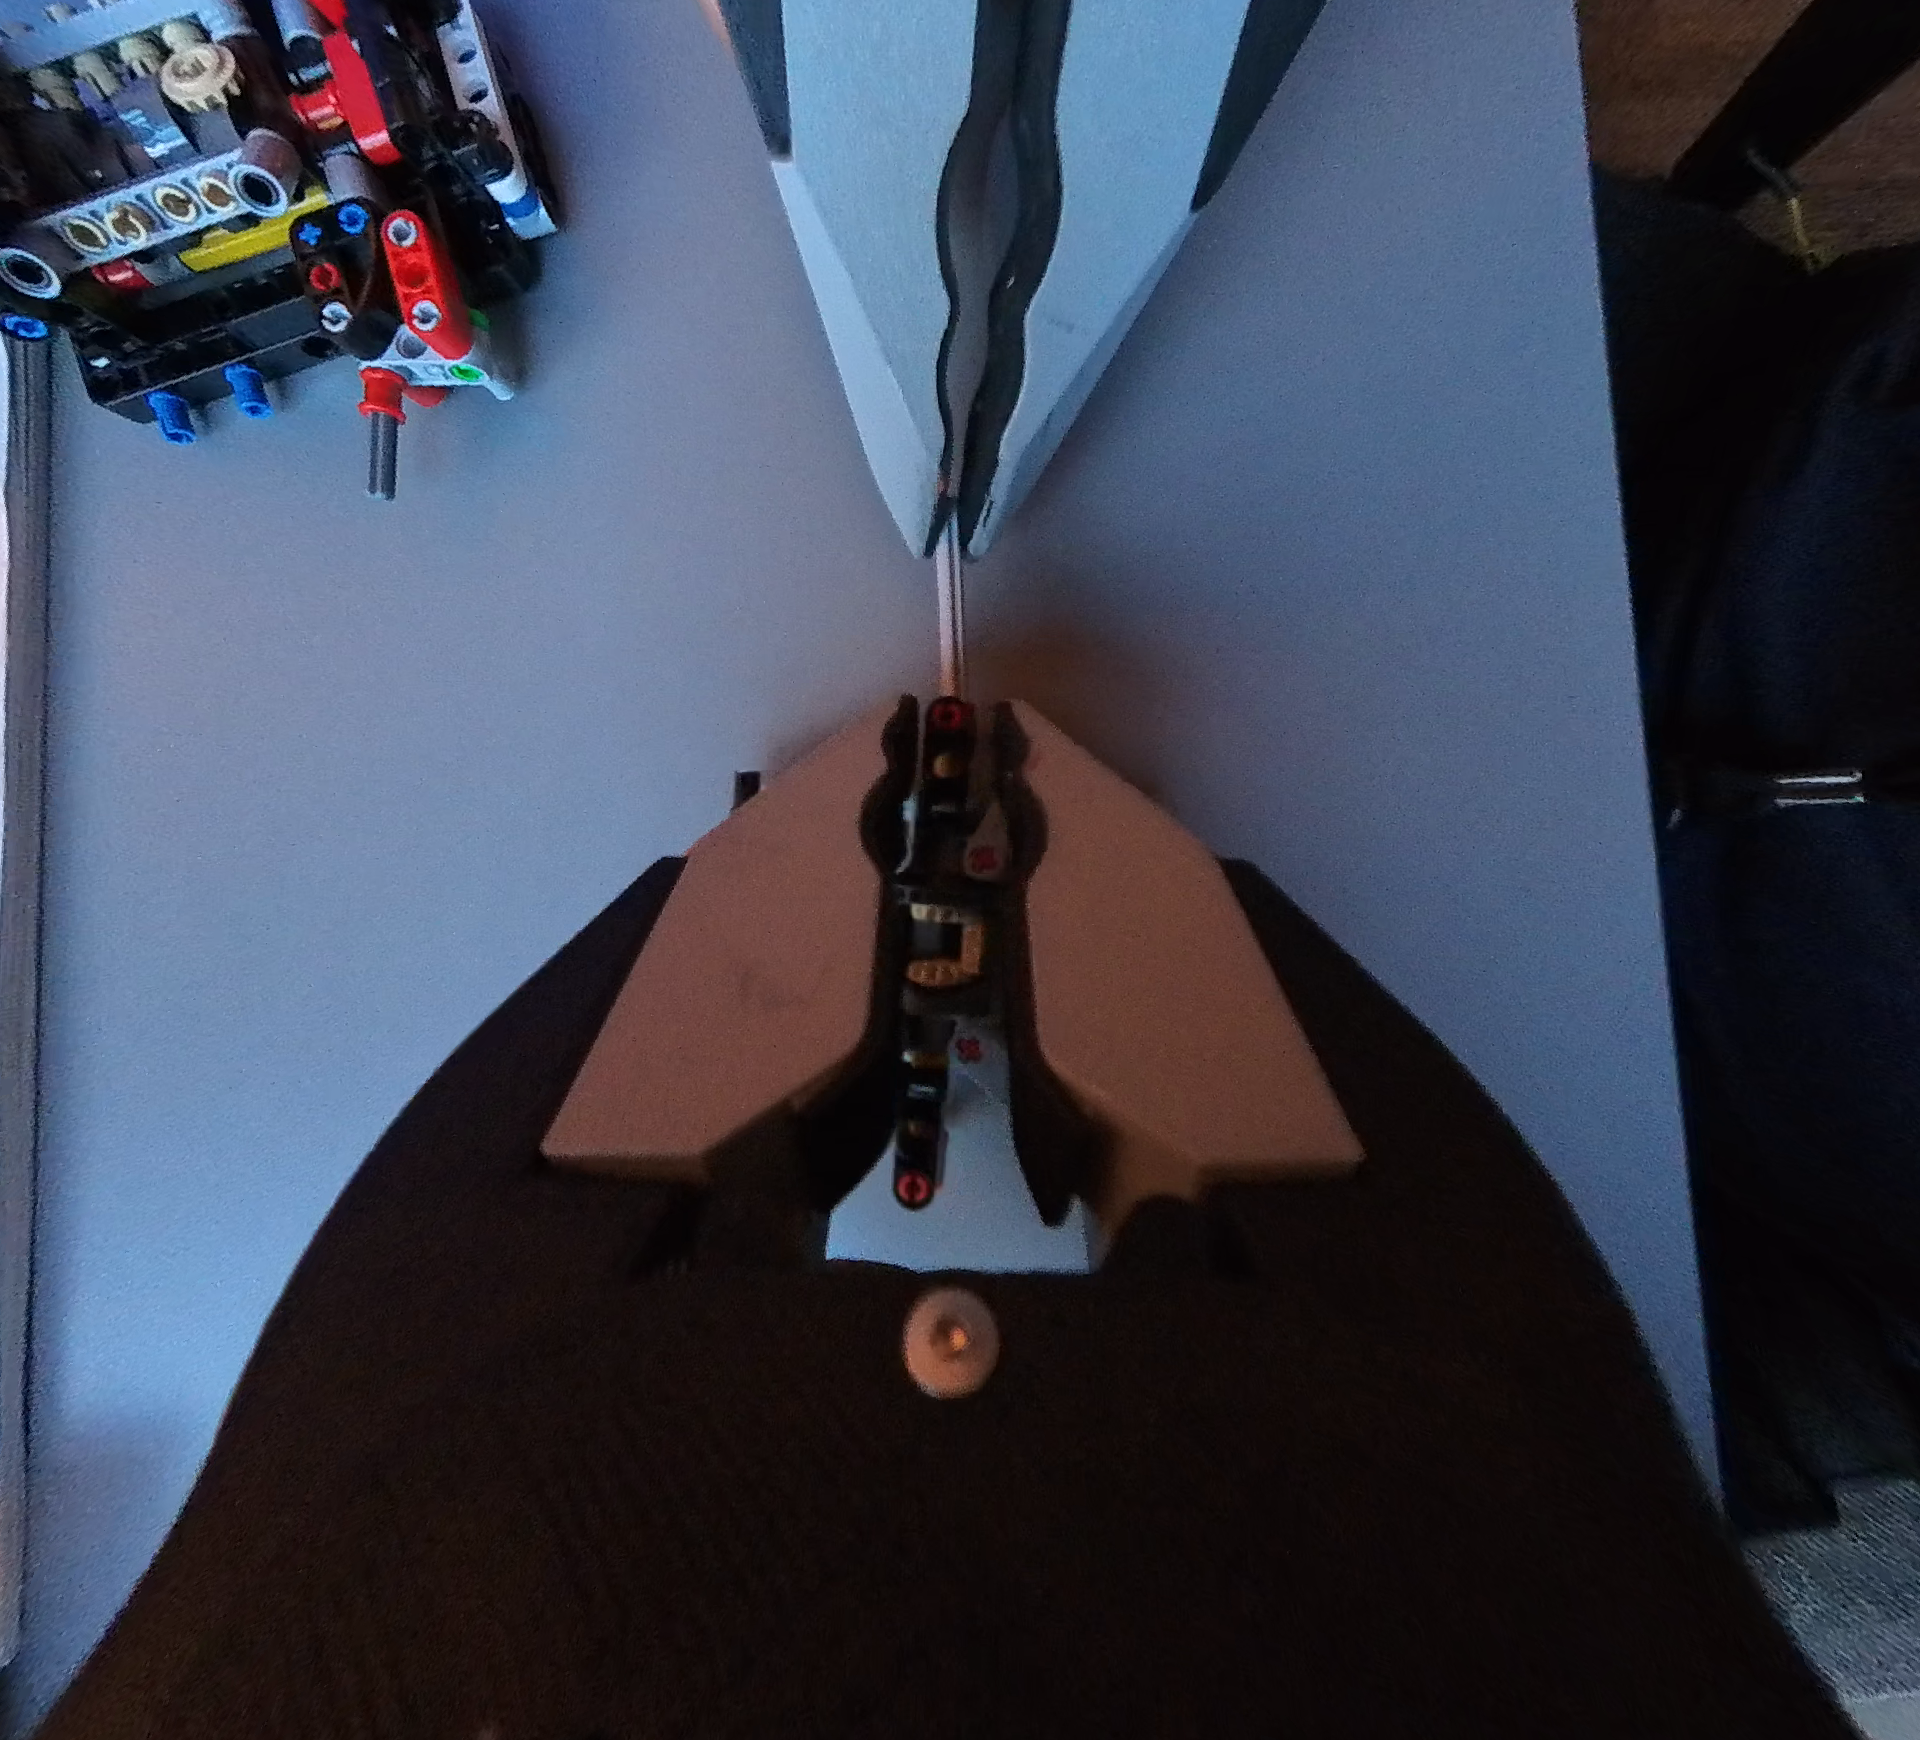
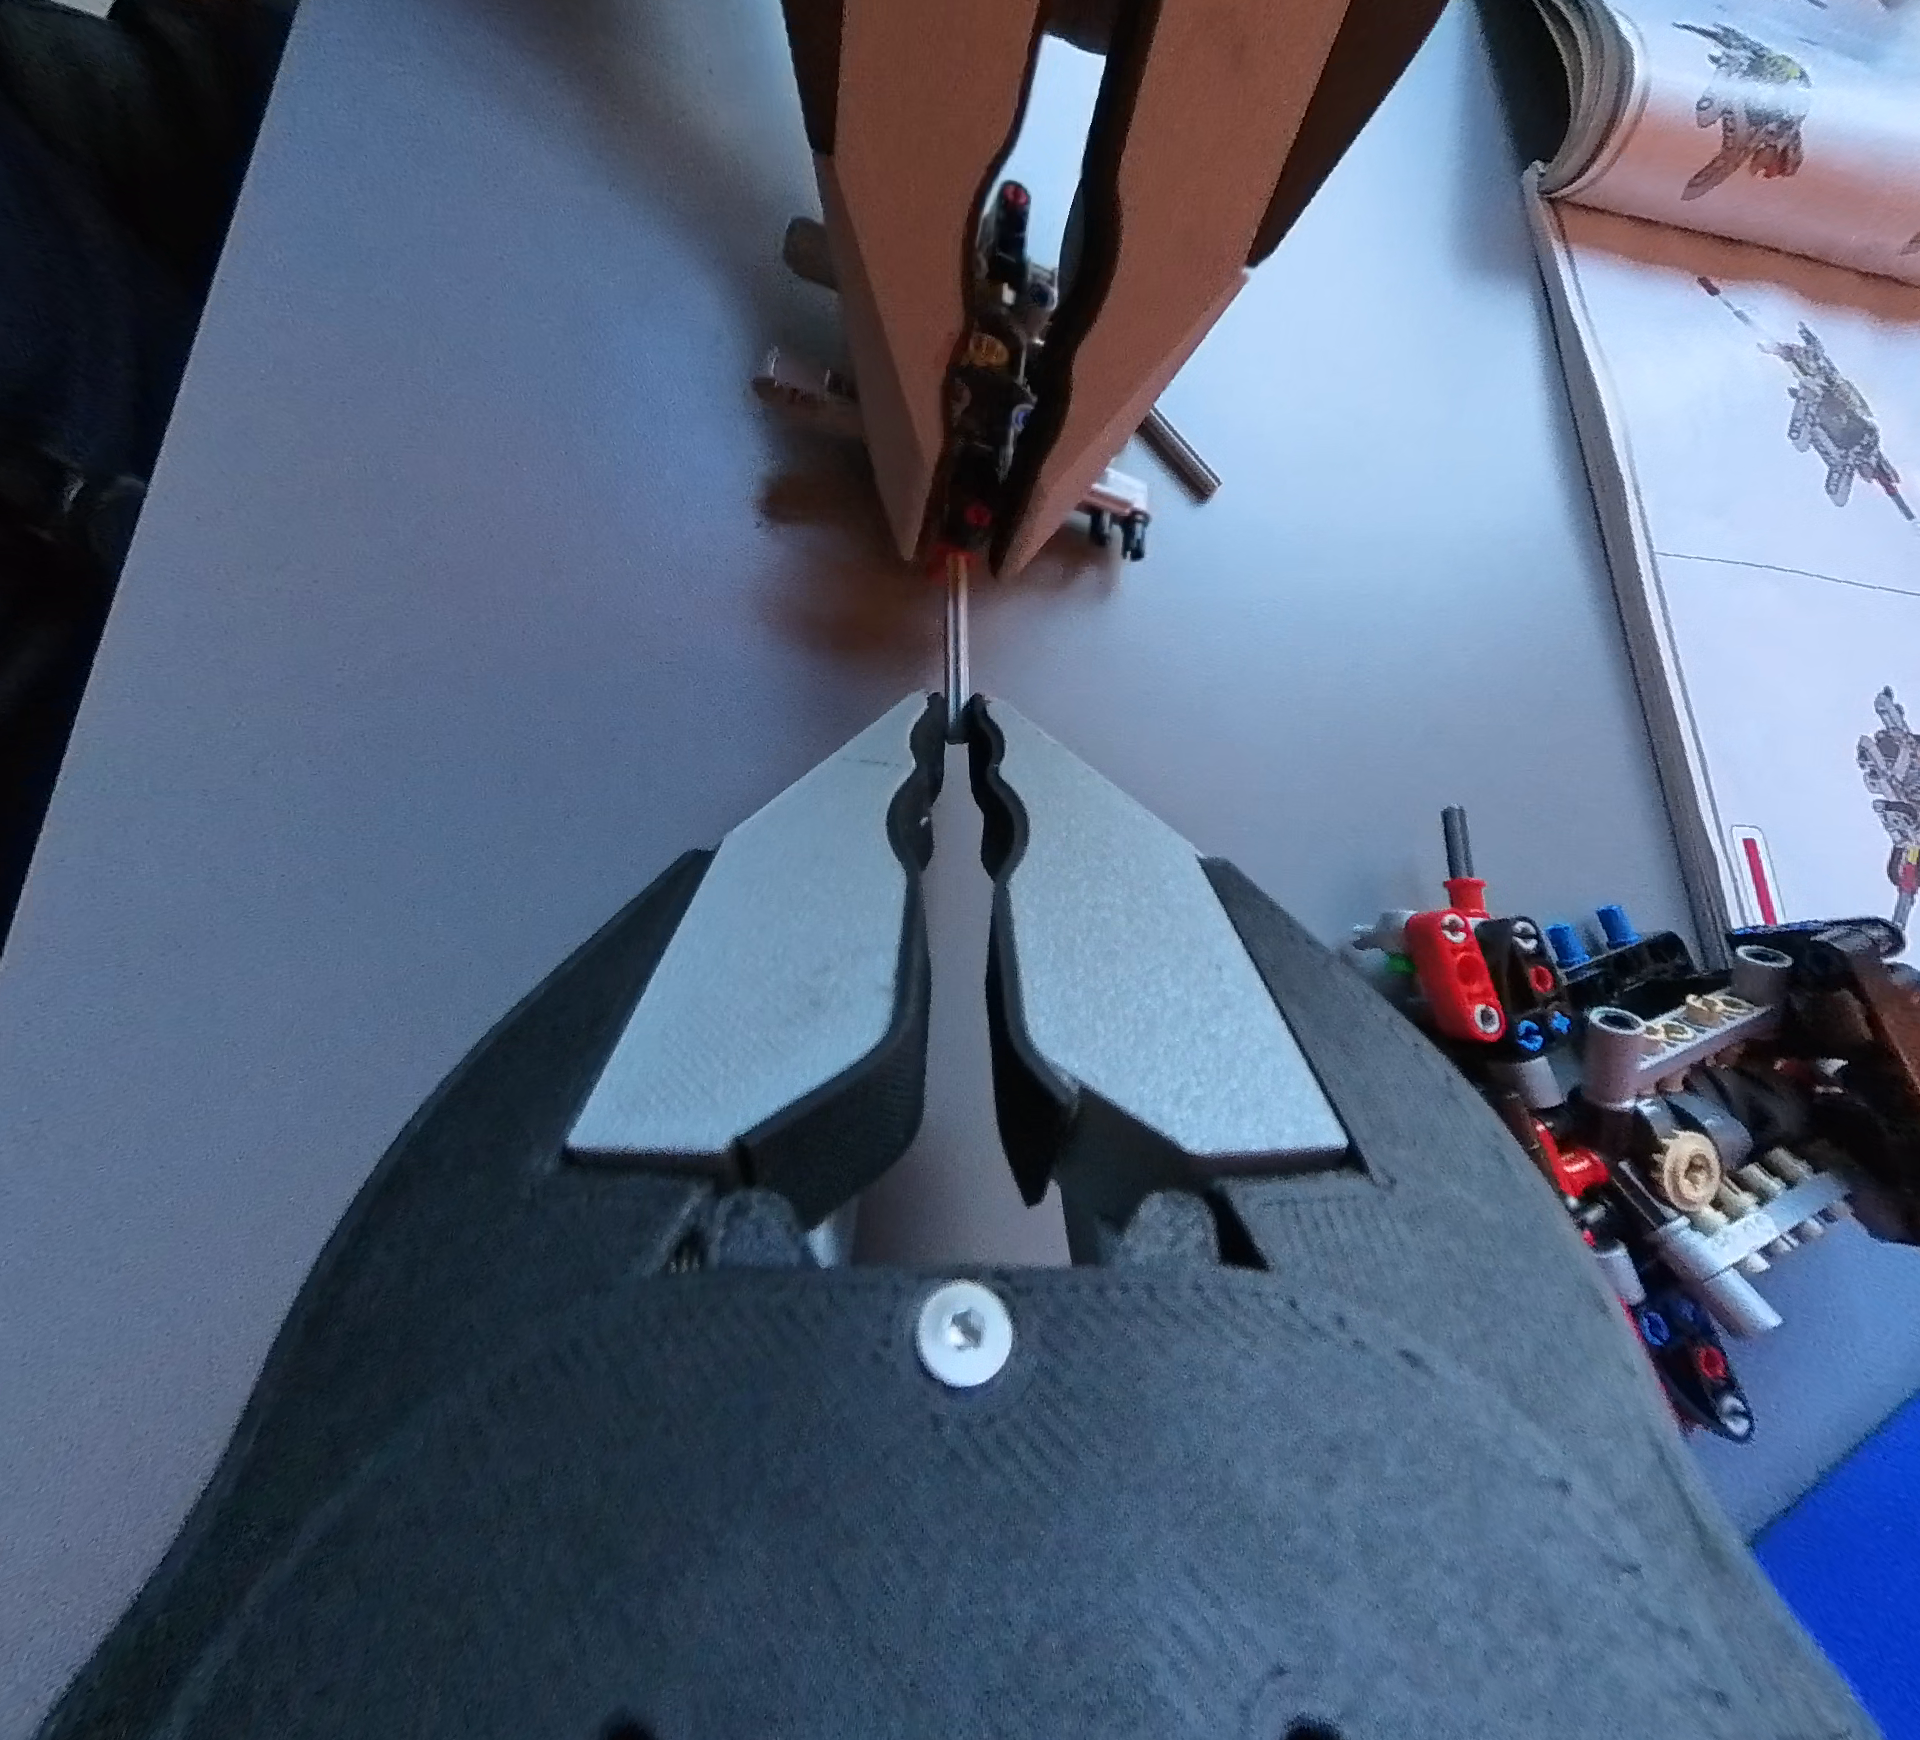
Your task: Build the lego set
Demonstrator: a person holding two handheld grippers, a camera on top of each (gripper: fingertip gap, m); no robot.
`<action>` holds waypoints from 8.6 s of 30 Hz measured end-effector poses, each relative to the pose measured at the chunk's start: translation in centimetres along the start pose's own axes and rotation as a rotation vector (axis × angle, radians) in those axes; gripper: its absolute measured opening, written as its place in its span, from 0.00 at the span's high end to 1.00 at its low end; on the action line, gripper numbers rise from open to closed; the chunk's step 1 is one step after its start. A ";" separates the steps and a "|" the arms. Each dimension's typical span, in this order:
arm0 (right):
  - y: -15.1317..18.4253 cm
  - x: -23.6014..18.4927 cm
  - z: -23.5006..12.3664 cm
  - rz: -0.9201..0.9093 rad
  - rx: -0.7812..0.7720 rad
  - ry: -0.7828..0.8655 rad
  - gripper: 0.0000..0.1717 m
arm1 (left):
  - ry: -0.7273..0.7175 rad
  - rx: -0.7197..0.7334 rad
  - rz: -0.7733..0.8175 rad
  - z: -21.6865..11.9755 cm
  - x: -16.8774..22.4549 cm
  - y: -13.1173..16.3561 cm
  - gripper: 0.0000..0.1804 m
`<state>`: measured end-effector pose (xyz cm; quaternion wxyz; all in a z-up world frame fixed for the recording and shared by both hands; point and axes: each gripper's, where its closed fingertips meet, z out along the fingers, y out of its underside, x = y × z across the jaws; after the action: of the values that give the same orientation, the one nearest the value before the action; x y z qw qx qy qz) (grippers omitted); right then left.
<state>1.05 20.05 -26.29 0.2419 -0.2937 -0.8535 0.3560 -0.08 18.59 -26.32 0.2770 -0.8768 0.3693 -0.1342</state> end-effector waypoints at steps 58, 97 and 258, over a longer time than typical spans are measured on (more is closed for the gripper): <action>-0.3 -0.5 0.0 0.057 0.030 -0.067 0.99 | 0.135 0.062 -0.054 -4.2 0.6 6.1 0.97; 0.1 -0.2 0.3 0.213 -0.021 -0.124 0.99 | 0.155 0.166 -0.146 -3.3 -0.2 5.1 0.97; 0.1 0.2 0.8 0.295 -0.035 -0.149 1.00 | 0.206 0.177 -0.238 -2.9 0.4 5.3 0.98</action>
<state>0.47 19.86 -26.81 0.1181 -0.3927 -0.8227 0.3936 -4.05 14.16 -27.06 0.2958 -0.8683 0.2760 -0.2870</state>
